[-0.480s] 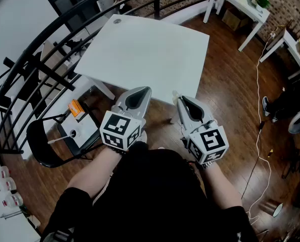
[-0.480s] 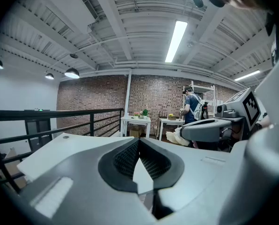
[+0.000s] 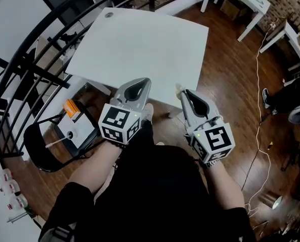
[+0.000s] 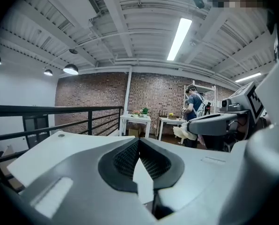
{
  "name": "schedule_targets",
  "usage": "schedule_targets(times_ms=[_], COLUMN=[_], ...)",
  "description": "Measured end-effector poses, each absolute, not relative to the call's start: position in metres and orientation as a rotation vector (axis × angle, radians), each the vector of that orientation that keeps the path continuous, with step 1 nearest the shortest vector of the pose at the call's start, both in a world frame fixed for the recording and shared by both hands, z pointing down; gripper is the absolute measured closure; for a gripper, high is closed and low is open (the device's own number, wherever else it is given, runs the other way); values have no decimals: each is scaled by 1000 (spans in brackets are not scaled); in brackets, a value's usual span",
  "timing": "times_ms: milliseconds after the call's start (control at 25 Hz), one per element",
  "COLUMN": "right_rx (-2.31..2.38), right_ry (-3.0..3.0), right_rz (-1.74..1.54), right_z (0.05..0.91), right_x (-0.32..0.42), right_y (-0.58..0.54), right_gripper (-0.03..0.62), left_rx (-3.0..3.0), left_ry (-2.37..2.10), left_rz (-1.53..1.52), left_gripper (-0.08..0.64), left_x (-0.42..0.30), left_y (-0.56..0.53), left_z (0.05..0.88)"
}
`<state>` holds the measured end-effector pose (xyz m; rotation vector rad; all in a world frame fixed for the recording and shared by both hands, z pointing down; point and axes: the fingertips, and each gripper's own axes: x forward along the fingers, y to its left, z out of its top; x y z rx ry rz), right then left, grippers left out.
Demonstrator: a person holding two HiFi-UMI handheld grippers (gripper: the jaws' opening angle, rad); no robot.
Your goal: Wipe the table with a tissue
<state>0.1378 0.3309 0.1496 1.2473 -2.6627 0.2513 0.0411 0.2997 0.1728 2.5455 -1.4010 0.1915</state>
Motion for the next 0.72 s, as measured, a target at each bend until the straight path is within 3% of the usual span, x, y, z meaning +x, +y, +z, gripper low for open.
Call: schedule_targets(times_ms=[720], right_rx=[1188], right_ry=[-2475], right_rz=[502], right_z=[224], right_x=[69], right_y=[122], right_gripper=[583], left_rx=[2465], left_ry=[-1235], left_rz=[299], left_gripper=[546], left_x=[-13], left_y=[108], left_z=[242])
